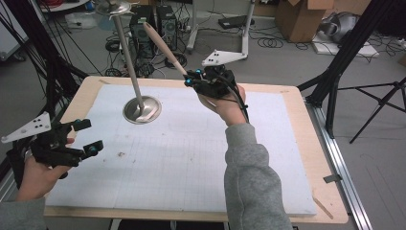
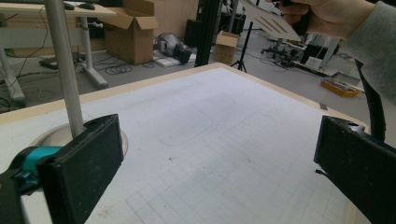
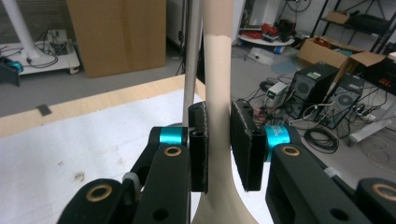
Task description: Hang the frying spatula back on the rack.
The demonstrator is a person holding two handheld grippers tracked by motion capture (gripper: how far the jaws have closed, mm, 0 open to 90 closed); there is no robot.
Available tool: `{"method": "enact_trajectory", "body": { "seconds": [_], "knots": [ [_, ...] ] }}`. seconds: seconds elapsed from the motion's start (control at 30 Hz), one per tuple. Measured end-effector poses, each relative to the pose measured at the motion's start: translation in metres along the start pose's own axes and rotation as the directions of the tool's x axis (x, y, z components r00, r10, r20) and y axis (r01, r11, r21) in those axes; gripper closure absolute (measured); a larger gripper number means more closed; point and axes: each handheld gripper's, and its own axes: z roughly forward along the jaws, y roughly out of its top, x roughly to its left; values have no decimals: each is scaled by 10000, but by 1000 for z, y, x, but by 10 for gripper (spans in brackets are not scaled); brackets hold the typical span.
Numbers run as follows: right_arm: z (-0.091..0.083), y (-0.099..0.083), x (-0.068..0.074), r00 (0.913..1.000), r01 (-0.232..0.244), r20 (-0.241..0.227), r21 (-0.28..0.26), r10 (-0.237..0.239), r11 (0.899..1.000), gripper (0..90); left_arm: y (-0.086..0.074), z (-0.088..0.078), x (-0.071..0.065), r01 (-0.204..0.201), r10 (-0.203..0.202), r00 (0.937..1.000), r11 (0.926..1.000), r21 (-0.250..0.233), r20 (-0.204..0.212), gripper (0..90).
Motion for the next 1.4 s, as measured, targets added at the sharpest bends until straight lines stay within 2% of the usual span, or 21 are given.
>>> {"method": "enact_trajectory", "body": {
  "seconds": [0.2,0.33,0.7,0.87,1.03,1.4],
  "knots": [
    [8,1,-5,9995,-233,223,96,230,9997,775,-1,-1,1,58,-57,10000,10000,-21,15,18],
    [10,3,-7,9990,-416,153,-139,419,9990,775,-1,-1,1,94,-94,10000,9999,-35,7,18],
    [14,22,-8,9994,-147,299,-20,147,9999,775,-5,-3,2,131,-131,9999,9999,49,-37,18],
    [15,26,-9,9996,-221,200,-62,223,9997,775,-7,-4,4,251,-251,9996,9997,72,-91,18],
    [20,30,-6,9997,-197,139,-57,198,9998,775,-7,-6,4,201,-201,9997,9998,-16,-130,18],
    [23,32,-5,9996,-192,230,70,191,9998,775,-6,-7,4,244,-245,9996,9997,-56,-116,18]
  ]
}}
